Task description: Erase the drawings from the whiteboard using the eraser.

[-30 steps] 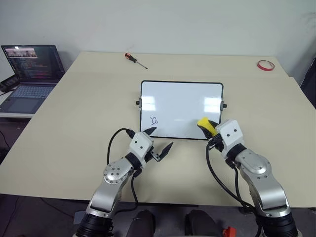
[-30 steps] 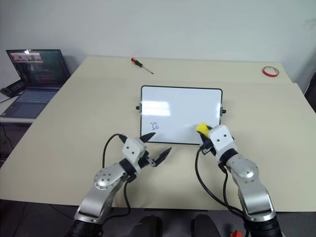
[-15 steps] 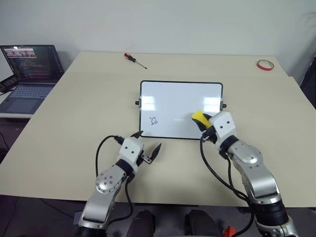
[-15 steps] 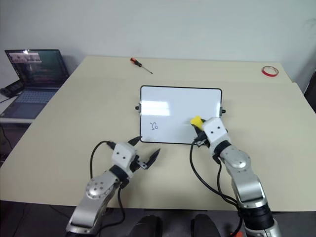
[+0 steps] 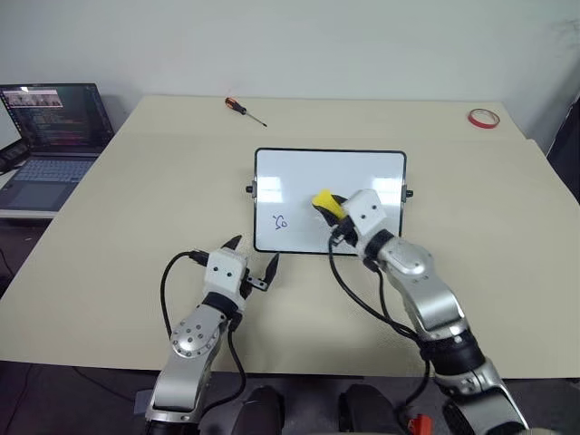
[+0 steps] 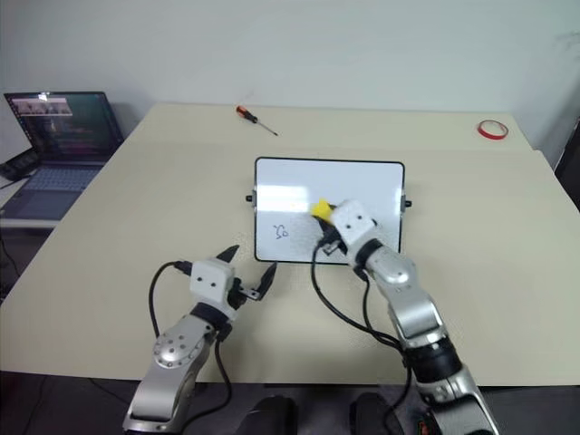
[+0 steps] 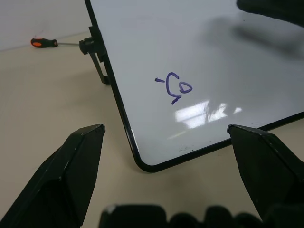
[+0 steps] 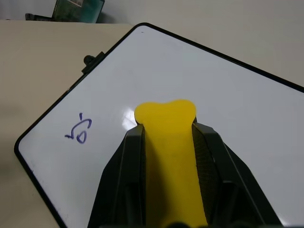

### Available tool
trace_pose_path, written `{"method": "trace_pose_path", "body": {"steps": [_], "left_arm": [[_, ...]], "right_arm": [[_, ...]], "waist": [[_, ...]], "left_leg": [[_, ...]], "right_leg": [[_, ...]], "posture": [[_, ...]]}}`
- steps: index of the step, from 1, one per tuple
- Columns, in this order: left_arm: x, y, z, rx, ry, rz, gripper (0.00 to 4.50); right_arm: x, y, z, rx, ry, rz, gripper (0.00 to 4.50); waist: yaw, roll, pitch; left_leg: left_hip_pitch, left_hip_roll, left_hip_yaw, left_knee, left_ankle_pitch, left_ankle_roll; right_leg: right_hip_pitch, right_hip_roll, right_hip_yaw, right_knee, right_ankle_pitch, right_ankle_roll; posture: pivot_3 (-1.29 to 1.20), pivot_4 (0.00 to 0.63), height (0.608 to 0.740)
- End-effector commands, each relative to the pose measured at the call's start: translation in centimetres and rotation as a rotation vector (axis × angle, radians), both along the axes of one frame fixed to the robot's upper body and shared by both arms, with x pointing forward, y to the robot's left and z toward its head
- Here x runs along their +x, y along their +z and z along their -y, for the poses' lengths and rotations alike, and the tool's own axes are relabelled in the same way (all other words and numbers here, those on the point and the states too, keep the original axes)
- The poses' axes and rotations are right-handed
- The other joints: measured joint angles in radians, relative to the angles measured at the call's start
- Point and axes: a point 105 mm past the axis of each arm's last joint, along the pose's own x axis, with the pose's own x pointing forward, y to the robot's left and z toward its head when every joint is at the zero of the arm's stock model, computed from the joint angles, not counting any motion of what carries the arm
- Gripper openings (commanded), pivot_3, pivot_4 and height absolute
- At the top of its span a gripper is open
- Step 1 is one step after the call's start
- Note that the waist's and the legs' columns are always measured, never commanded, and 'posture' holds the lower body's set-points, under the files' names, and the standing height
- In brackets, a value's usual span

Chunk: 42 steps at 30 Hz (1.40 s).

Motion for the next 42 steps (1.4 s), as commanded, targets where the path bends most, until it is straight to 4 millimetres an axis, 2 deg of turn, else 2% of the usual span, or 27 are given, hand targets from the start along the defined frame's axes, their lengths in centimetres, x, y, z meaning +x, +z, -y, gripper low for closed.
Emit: {"method": "trace_pose_path", "body": {"steps": [1, 4, 7, 10, 13, 18, 26, 31, 38, 42], "left_arm": [[0.1, 0.7, 0.2, -0.019, -0.008, 0.028, 4.50], [0.1, 0.8, 0.3, -0.022, -0.011, 0.031, 4.50], [0.0, 0.9, 0.5, -0.023, -0.013, 0.033, 4.50], [0.0, 1.0, 0.5, -0.023, -0.011, 0.036, 4.50], [0.1, 1.5, 0.2, -0.034, 0.007, 0.048, 4.50], [0.0, 1.9, 0.6, -0.041, 0.001, 0.052, 4.50], [0.1, 2.4, 0.3, -0.035, 0.003, 0.059, 4.50], [-0.1, 2.2, 0.3, -0.032, 0.005, 0.052, 4.50], [-0.1, 2.2, 0.4, -0.031, 0.004, 0.051, 4.50], [-0.1, 2.2, 0.4, -0.029, 0.000, 0.050, 4.50]], "right_arm": [[0.6, 1.6, -2.2, 0.022, 0.040, 0.079, 1.09], [1.0, 1.6, -3.5, 0.020, 0.072, 0.096, 1.09], [1.0, 0.7, -4.3, -0.001, 0.099, 0.088, 1.09], [1.3, -0.5, -4.4, -0.055, 0.091, 0.074, 1.09], [2.1, -2.5, -3.7, -0.156, 0.028, 0.026, 1.09], [1.2, -4.2, -4.1, -0.205, 0.049, -0.009, 1.09], [-1.3, -5.8, -6.3, -0.240, 0.161, -0.033, 1.09], [-0.8, -5.3, -6.2, -0.243, 0.153, -0.016, 1.09], [2.8, -2.1, -4.7, -0.175, -0.009, 0.084, 1.09], [3.2, -1.8, -4.8, -0.177, -0.019, 0.102, 1.09]], "waist": [[0.002, 0.000, 0.000], [0.005, 0.000, 0.000], [0.006, 0.000, 0.000], [0.004, 0.000, 0.000], [0.004, 0.000, 0.000], [0.004, 0.000, -0.001], [0.003, 0.000, -0.001], [0.003, 0.000, -0.001], [0.004, 0.000, 0.000], [0.005, 0.000, 0.000]], "left_leg": [[0.000, 0.000, 0.000, 0.000, 0.000, 0.000], [0.000, 0.000, 0.000, 0.000, 0.000, 0.000], [-0.001, 0.000, 0.000, 0.000, 0.000, 0.000], [0.000, 0.000, 0.000, 0.000, 0.000, 0.000], [0.000, 0.000, 0.000, 0.000, 0.000, 0.000], [0.002, 0.000, 0.000, 0.000, 0.000, 0.000], [0.003, 0.000, 0.000, 0.000, 0.000, 0.000], [0.002, 0.000, 0.000, 0.000, 0.000, 0.000], [0.003, 0.000, 0.000, 0.000, 0.000, 0.000], [0.002, 0.000, 0.000, 0.000, 0.000, 0.000]], "right_leg": [[0.000, 0.000, 0.000, 0.000, 0.000, 0.000], [0.000, 0.000, 0.000, 0.000, 0.000, 0.000], [0.000, -0.001, 0.000, -0.001, 0.000, 0.000], [0.000, -0.001, 0.000, 0.000, 0.000, 0.000], [0.000, 0.000, 0.000, 0.000, 0.000, 0.000], [0.001, 0.000, 0.000, 0.001, 0.000, 0.000], [0.002, 0.000, 0.000, 0.001, 0.000, 0.000], [0.001, 0.000, 0.000, 0.001, 0.000, 0.000], [0.001, 0.000, 0.000, 0.002, 0.000, 0.000], [0.001, 0.000, 0.000, 0.001, 0.000, 0.000]], "posture": [[0.00, 0.150, 0.740], [0.00, 0.150, 0.740], [0.00, 0.150, 0.740], [0.00, 0.150, 0.740], [0.00, 0.150, 0.740], [0.00, 0.150, 0.740], [0.00, 0.150, 0.740], [0.00, 0.150, 0.740], [0.00, 0.150, 0.740], [0.00, 0.150, 0.740]]}}
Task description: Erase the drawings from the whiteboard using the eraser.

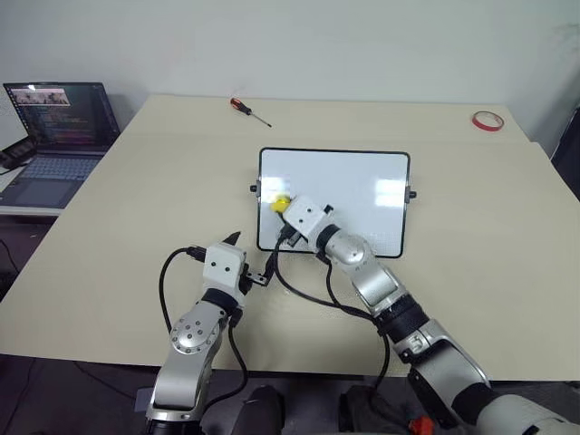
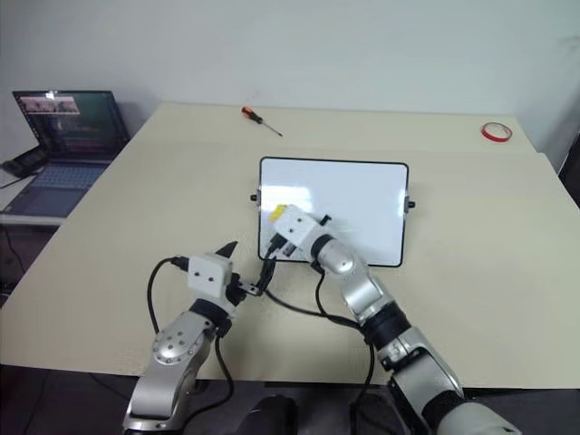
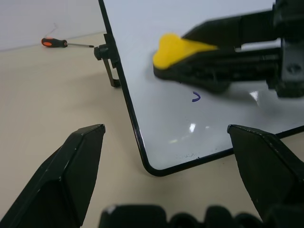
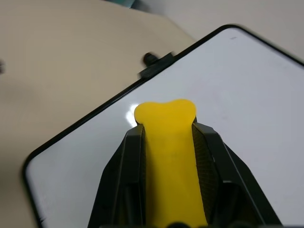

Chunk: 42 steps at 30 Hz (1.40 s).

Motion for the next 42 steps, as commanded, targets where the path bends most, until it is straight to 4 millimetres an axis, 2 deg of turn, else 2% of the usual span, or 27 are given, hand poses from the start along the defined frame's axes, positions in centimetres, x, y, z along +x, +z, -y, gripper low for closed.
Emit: {"method": "trace_pose_path", "body": {"steps": [1, 6, 8, 11, 13, 15, 19, 24, 27, 31, 37, 42], "left_arm": [[-0.2, 1.4, 0.2, -0.001, -0.010, 0.053, 4.50], [-0.1, 1.4, 0.2, 0.002, -0.017, 0.053, 4.50], [0.0, 1.5, 0.3, 0.003, -0.021, 0.053, 4.50], [0.1, 1.5, 0.4, 0.003, -0.026, 0.055, 4.50], [0.1, 1.5, 0.5, 0.002, -0.029, 0.054, 4.50], [0.1, 1.5, 0.6, 0.000, -0.034, 0.054, 4.50], [0.1, 1.4, 0.8, -0.003, -0.042, 0.052, 4.50], [0.3, 1.5, 1.1, -0.005, -0.053, 0.056, 4.50], [0.3, 1.5, 1.1, -0.003, -0.058, 0.056, 4.50], [0.3, 1.4, 1.1, 0.002, -0.061, 0.054, 4.50], [0.4, 1.6, 1.0, 0.001, -0.056, 0.058, 4.50], [0.2, 1.5, 0.8, 0.001, -0.044, 0.055, 4.50]], "right_arm": [[0.3, 0.2, 0.4, 0.019, -0.025, 0.011, 1.09], [-1.2, -1.6, -0.2, -0.016, 0.049, -0.040, 1.09], [-2.1, -3.0, -0.1, -0.066, 0.091, -0.079, 1.09], [-3.0, -5.2, 1.0, -0.138, 0.124, -0.154, 1.09], [-2.9, -6.1, 2.9, -0.168, 0.087, -0.170, 1.09], [-2.7, -6.1, 4.5, -0.171, 0.044, -0.171, 1.09], [-2.1, -5.6, 6.1, -0.168, -0.011, -0.148, 1.09], [-0.8, -4.2, 6.8, -0.127, -0.081, -0.108, 1.09], [-0.4, -3.4, 6.6, -0.107, -0.095, -0.082, 1.09], [-0.5, -3.4, 5.9, -0.100, -0.084, -0.079, 1.09], [-1.3, -2.9, 2.8, -0.082, -0.012, -0.057, 1.09], [-3.3, -4.2, 1.0, -0.126, 0.088, -0.071, 1.09]], "waist": [[-0.002, 0.000, 0.000], [-0.002, 0.000, 0.000], [-0.002, 0.000, 0.000], [-0.001, 0.000, 0.000], [-0.001, 0.000, 0.000], [0.002, 0.000, 0.000], [0.004, 0.000, 0.000], [0.007, 0.000, 0.000], [0.007, 0.000, 0.000], [0.006, 0.000, 0.000], [-0.003, 0.000, 0.000], [-0.005, 0.000, 0.000]], "left_leg": [[0.000, 0.000, 0.000, 0.000, 0.000, 0.000], [0.000, 0.000, 0.000, 0.000, 0.000, 0.000], [0.000, 0.000, 0.000, 0.000, 0.000, 0.000], [0.000, 0.000, 0.000, 0.000, 0.000, 0.000], [0.001, 0.000, 0.000, 0.000, 0.000, 0.000], [0.001, 0.000, -0.001, 0.000, 0.000, 0.000], [0.002, 0.000, -0.002, 0.001, 0.000, 0.000], [0.002, -0.001, -0.003, 0.001, 0.000, 0.000], [0.002, -0.001, -0.003, 0.001, 0.001, 0.000], [0.003, -0.001, -0.003, 0.001, 0.001, 0.000], [0.004, 0.000, -0.002, 0.001, 0.001, 0.000], [0.004, 0.000, -0.001, 0.000, 0.001, 0.000]], "right_leg": [[0.000, 0.000, 0.000, 0.000, 0.000, 0.000], [0.000, 0.000, 0.000, 0.000, 0.000, 0.000], [0.000, 0.000, 0.000, 0.000, 0.000, 0.000], [0.000, 0.000, 0.000, 0.000, 0.000, 0.000], [0.001, 0.000, 0.000, 0.000, 0.000, 0.000], [0.002, 0.000, 0.000, 0.000, 0.000, 0.000], [0.003, 0.000, 0.000, 0.000, 0.000, 0.000], [0.004, -0.001, 0.000, 0.000, 0.000, 0.000], [0.004, 0.000, 0.000, 0.000, 0.001, 0.000], [0.005, 0.000, 0.000, 0.000, 0.001, 0.000], [0.005, 0.000, 0.000, 0.000, 0.001, 0.000], [0.004, 0.001, 0.000, 0.000, 0.001, 0.000]], "posture": [[0.00, 0.150, 0.740], [0.00, 0.150, 0.740], [0.00, 0.150, 0.740], [0.00, 0.150, 0.740], [0.00, 0.150, 0.740], [0.00, 0.150, 0.740], [0.00, 0.150, 0.740], [0.00, 0.150, 0.740], [0.00, 0.150, 0.740], [0.00, 0.150, 0.740], [0.00, 0.150, 0.740], [0.00, 0.150, 0.740]]}}
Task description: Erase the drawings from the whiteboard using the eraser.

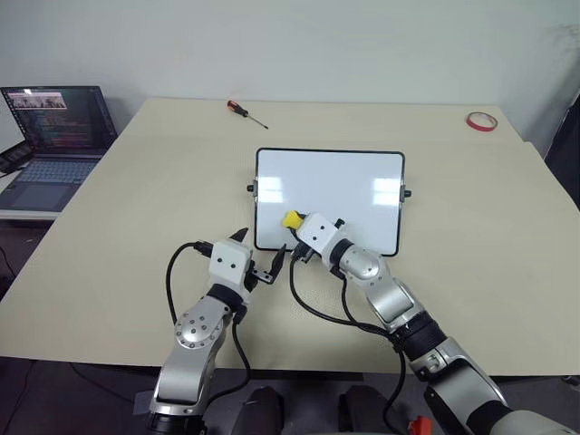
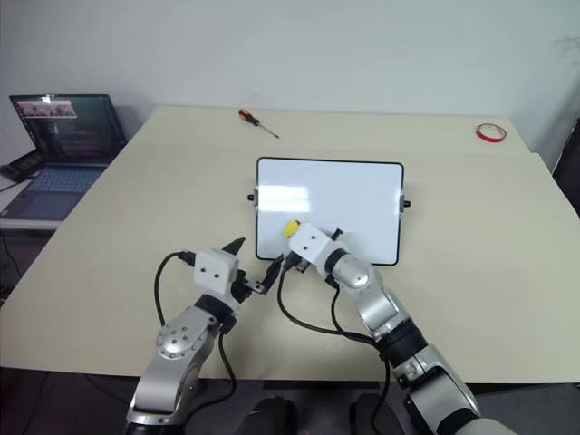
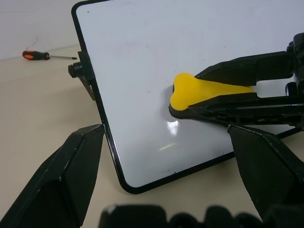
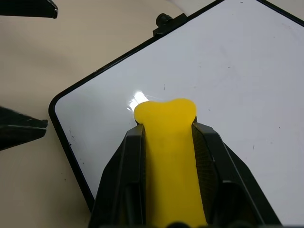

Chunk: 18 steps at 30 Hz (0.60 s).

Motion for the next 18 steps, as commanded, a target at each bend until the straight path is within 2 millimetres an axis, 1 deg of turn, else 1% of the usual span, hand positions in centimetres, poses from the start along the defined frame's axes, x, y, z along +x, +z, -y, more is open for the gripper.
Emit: {"method": "trace_pose_path", "body": {"steps": [1, 13, 15, 18], "left_arm": [[-0.1, 1.0, -0.3, -0.005, 0.015, 0.042, 4.50], [0.1, 1.0, -0.3, -0.003, 0.018, 0.043, 4.50], [0.2, 1.0, -0.2, -0.003, 0.010, 0.044, 4.50], [0.3, 1.1, -0.1, -0.002, 0.004, 0.044, 4.50]], "right_arm": [[-1.3, -1.7, -0.8, -0.044, 0.049, -0.042, 1.09], [-0.9, -2.2, 0.5, -0.083, 0.038, -0.053, 1.09], [-0.2, -1.7, 0.6, -0.075, 0.005, -0.036, 1.09], [1.3, -0.3, 1.0, -0.047, -0.070, 0.018, 1.09]], "waist": [[0.000, 0.000, 0.000], [0.003, 0.000, 0.000], [0.003, 0.000, 0.000], [0.002, 0.000, 0.000]], "left_leg": [[0.000, 0.000, 0.000, 0.000, 0.000, 0.000], [-0.001, 0.000, 0.000, 0.000, 0.000, 0.000], [-0.001, 0.000, 0.000, 0.000, 0.000, 0.000], [-0.001, 0.000, 0.000, 0.000, 0.000, 0.000]], "right_leg": [[0.000, 0.000, 0.000, 0.000, 0.000, 0.000], [-0.001, 0.000, 0.000, -0.001, 0.000, 0.000], [-0.001, 0.000, 0.000, -0.001, 0.000, 0.000], [-0.001, 0.000, 0.000, 0.000, 0.000, 0.000]], "posture": [[0.00, 0.150, 0.740], [0.00, 0.150, 0.740], [0.00, 0.150, 0.740], [0.00, 0.150, 0.740]]}}
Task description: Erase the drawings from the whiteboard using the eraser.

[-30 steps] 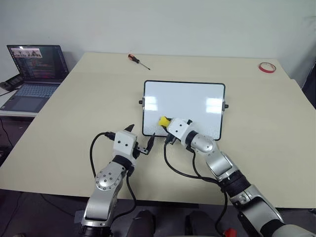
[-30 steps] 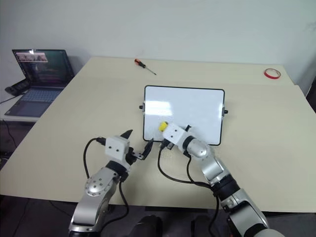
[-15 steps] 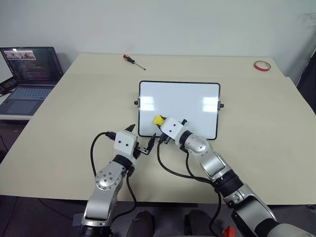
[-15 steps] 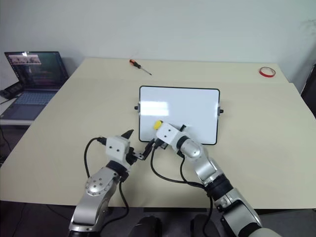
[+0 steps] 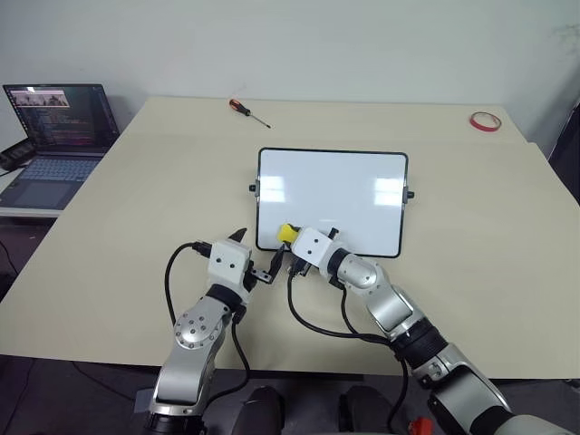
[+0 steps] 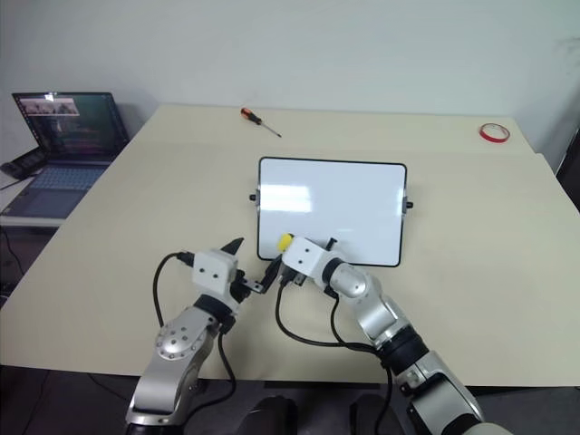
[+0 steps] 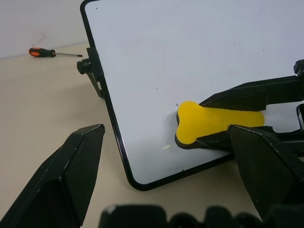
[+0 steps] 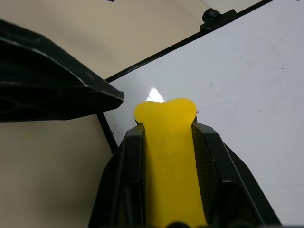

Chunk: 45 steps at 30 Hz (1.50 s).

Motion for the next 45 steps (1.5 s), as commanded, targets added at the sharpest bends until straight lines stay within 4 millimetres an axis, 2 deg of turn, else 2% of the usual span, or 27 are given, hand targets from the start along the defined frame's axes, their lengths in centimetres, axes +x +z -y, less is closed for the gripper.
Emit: {"method": "trace_pose_path", "body": {"steps": [1, 4, 13, 18, 23, 25, 29, 34, 38, 41, 45], "left_arm": [[0.2, 1.0, 0.1, -0.002, -0.006, 0.040, 4.50], [0.3, 1.0, 0.1, -0.002, -0.008, 0.041, 4.50], [0.2, 0.9, 0.3, -0.007, -0.017, 0.039, 4.50], [0.4, 1.1, 0.4, -0.004, -0.031, 0.043, 4.50], [1.1, 1.3, 0.3, 0.003, -0.068, 0.046, 4.50], [1.6, 1.4, 0.4, -0.004, -0.104, 0.042, 4.50], [1.3, 1.7, 2.6, -0.021, -0.328, 0.033, 4.50], [1.8, 2.0, 3.7, -0.025, -0.509, -0.002, 4.50], [2.0, 2.6, 5.2, -0.009, -0.677, -0.018, 4.50], [2.0, 2.7, 7.6, 0.064, -0.868, -0.015, 4.50], [2.2, 1.6, 8.6, 0.154, -1.000, -0.009, 4.50]], "right_arm": [[2.4, 1.3, 1.8, 0.013, -0.138, 0.058, 1.09], [2.6, 1.7, 1.8, 0.026, -0.143, 0.069, 1.09], [1.4, 0.6, 3.7, 0.030, -0.158, 0.038, 1.09], [0.3, 2.0, 5.6, 0.098, -0.152, 0.019, 1.09], [-1.4, 4.2, 9.3, 0.128, -0.219, 0.025, 1.09], [-2.3, 5.0, 11.9, 0.138, -0.300, 0.015, 1.09], [-4.3, 6.4, 15.6, 0.155, -0.445, -0.003, 1.09], [-5.9, 7.4, 19.0, 0.159, -0.599, -0.024, 1.09], [-6.9, 7.8, 21.4, 0.164, -0.728, -0.040, 1.09], [-8.2, 7.0, 24.1, 0.212, -0.891, -0.109, 1.09], [-8.7, 6.5, 25.3, 0.380, -1.012, -0.197, 1.09]], "waist": [[0.000, 0.000, 0.000], [0.003, 0.000, 0.000], [0.008, 0.000, 0.000], [0.009, 0.000, 0.000], [0.008, 0.000, 0.001], [0.006, 0.000, 0.001], [0.004, 0.000, 0.001], [0.001, 0.000, 0.002], [0.004, 0.000, 0.002], [0.008, 0.000, 0.002], [0.002, 0.000, 0.002]], "left_leg": [[0.000, 0.000, 0.000, 0.000, 0.000, 0.000], [0.000, 0.000, -0.001, 0.000, 0.000, 0.000], [-0.002, -0.001, -0.002, 0.000, 0.000, 0.000], [-0.002, -0.001, -0.002, 0.000, 0.000, 0.000], [-0.005, -0.001, -0.002, 0.000, 0.000, 0.000], [-0.005, -0.001, -0.002, 0.000, 0.000, 0.000], [-0.008, -0.001, -0.002, -0.001, 0.000, 0.000], [-0.008, -0.001, -0.001, 0.000, 0.000, 0.000], [-0.009, -0.001, 0.000, 0.000, 0.000, 0.000], [-0.009, -0.002, 0.000, 0.000, 0.000, 0.000], [-0.010, -0.002, 0.001, 0.000, 0.000, 0.000]], "right_leg": [[0.000, 0.000, 0.000, 0.000, 0.000, 0.000], [0.000, 0.000, 0.000, 0.000, 0.000, 0.000], [0.000, -0.001, 0.000, -0.001, 0.000, 0.000], [0.000, -0.001, 0.000, -0.001, 0.000, 0.000], [-0.001, -0.001, 0.000, -0.002, 0.000, 0.000], [-0.002, -0.001, 0.000, -0.002, 0.000, 0.000], [-0.004, -0.001, 0.000, -0.002, 0.000, 0.000], [-0.005, -0.001, -0.001, -0.002, 0.000, 0.000], [-0.005, 0.000, -0.002, -0.002, 0.000, 0.001], [-0.005, 0.000, -0.003, -0.002, -0.001, 0.001], [-0.005, 0.000, -0.003, -0.002, -0.001, 0.001]], "posture": [[0.00, 0.150, 0.740], [0.00, 0.150, 0.740], [0.00, 0.150, 0.740], [0.00, 0.150, 0.740], [0.00, 0.150, 0.740], [0.00, 0.150, 0.740], [0.00, 0.150, 0.740], [0.00, 0.150, 0.740], [0.00, 0.150, 0.740], [0.00, 0.150, 0.740], [0.00, 0.150, 0.740]]}}
